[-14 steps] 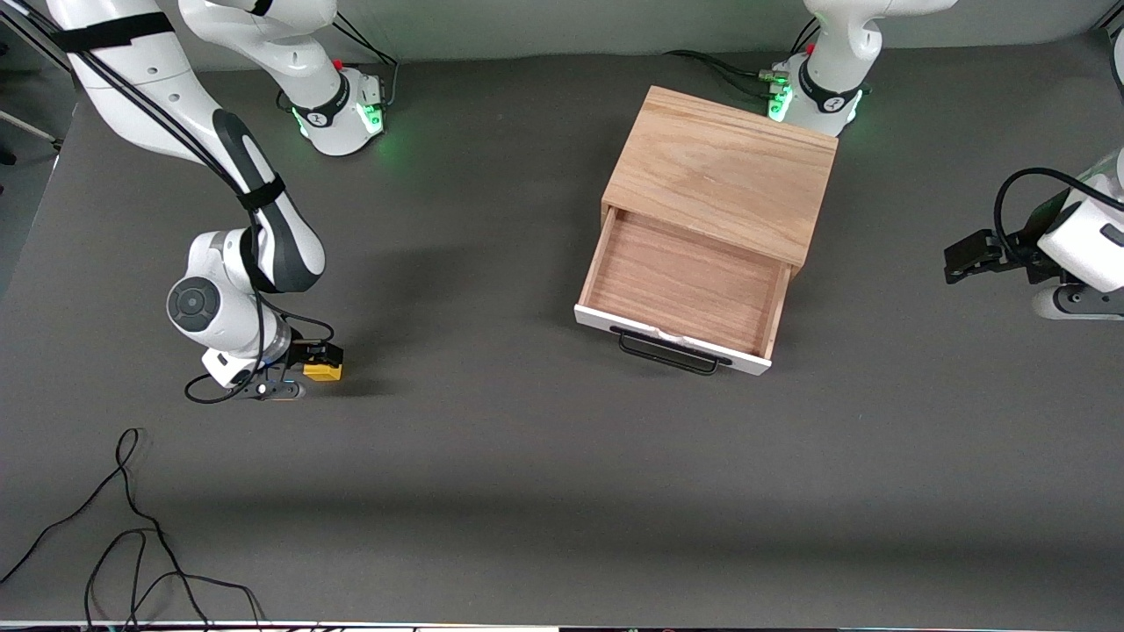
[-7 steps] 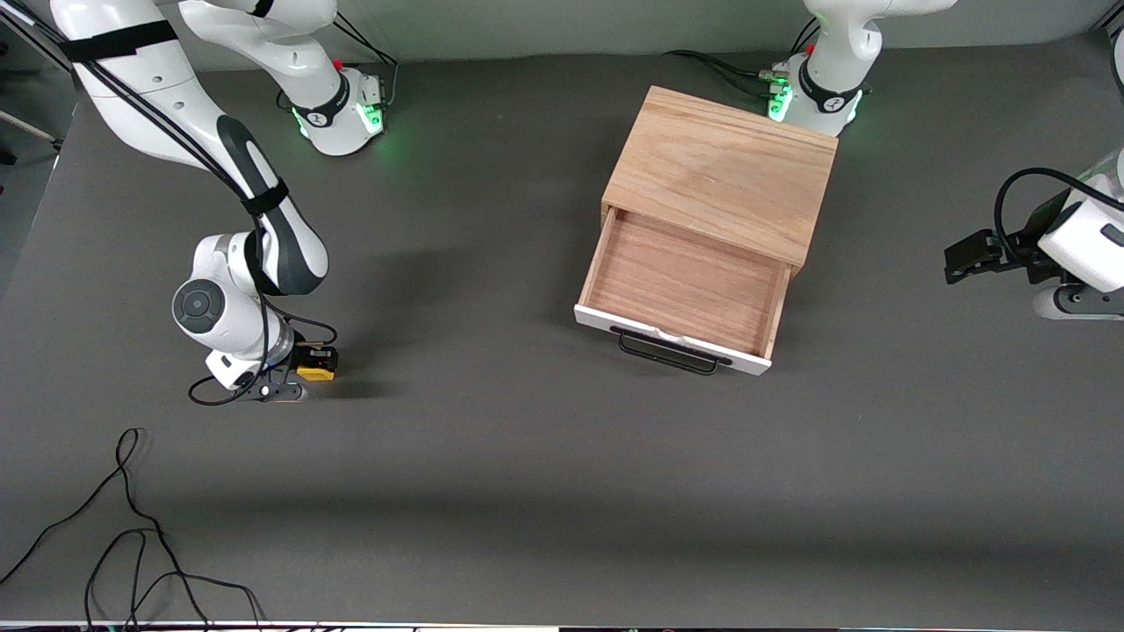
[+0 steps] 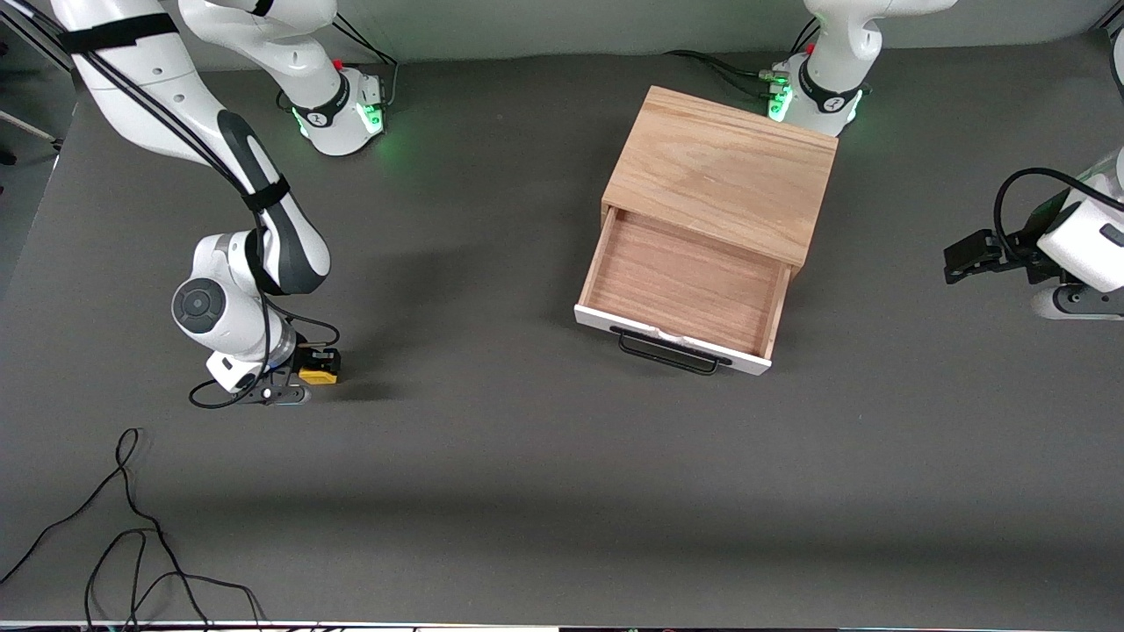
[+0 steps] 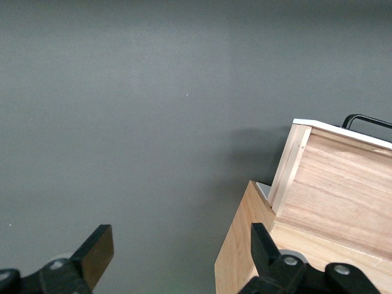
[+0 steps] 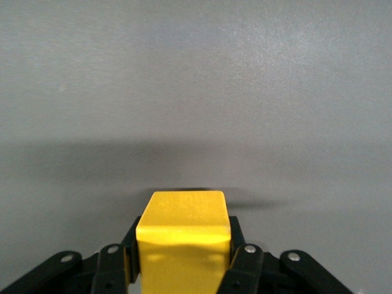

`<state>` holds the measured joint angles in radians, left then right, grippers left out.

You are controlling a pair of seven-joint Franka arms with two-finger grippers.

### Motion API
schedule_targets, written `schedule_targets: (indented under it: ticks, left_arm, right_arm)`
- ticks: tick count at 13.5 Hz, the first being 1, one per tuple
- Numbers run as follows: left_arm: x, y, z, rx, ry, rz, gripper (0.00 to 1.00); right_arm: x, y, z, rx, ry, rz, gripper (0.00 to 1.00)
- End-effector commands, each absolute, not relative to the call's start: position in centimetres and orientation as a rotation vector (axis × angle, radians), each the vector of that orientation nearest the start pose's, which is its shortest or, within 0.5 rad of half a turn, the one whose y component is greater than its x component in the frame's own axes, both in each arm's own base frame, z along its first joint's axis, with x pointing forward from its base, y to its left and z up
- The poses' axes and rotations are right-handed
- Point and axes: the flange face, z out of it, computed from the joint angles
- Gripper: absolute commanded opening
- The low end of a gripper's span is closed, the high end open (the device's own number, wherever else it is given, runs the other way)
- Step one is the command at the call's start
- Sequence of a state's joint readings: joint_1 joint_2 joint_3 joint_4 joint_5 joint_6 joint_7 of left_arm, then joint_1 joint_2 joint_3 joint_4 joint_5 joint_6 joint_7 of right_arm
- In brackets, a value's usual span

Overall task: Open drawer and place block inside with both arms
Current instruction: 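Lift the yellow cube and carry it over the open drawer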

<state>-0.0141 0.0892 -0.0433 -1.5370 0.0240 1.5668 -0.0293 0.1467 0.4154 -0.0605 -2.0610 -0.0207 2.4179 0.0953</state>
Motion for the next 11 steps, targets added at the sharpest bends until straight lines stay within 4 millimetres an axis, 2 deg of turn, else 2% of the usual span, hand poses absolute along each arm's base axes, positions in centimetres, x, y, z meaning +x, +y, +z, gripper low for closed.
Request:
schedule_targets:
  ticks: [1, 4, 5, 6, 9, 10, 11]
  left_arm:
    - [57.9, -3.1, 59.3, -3.105, 0.078, 0.069, 1.0]
    - [57.8, -3.2, 59.3, -3.105, 0.08, 0.072, 1.0]
    - [57.9, -3.1, 59.3, -3.105, 0.078, 0.069, 1.0]
    - [57.9, -3.0, 59.3, -3.105, 0.073, 0.069, 1.0]
    - [57.9, -3.0, 59.2, -3.105, 0.073, 0.072, 1.0]
    - [57.9, -3.0, 59.3, -3.105, 0.073, 0.069, 1.0]
    - [57.9, -3.0, 59.3, -3.105, 0.073, 0.069, 1.0]
  right_arm:
    - [61.1, 7.5, 30.6, -3.195, 0.011, 0.191, 0.0]
    - [62.9, 11.1, 38.5, -3.205, 0.016, 0.277, 0.0]
    - [63.0, 13.0, 40.9, -3.197, 0.01, 0.29, 0.0]
    - [63.0, 14.6, 43.4, -3.188, 0.018, 0.294, 0.0]
    - [62.1, 19.3, 49.3, -3.144, 0.038, 0.289, 0.0]
    - [61.9, 19.9, 51.0, -3.12, 0.074, 0.283, 0.0]
    - [61.3, 22.0, 52.8, -3.088, 0.094, 0.265, 0.0]
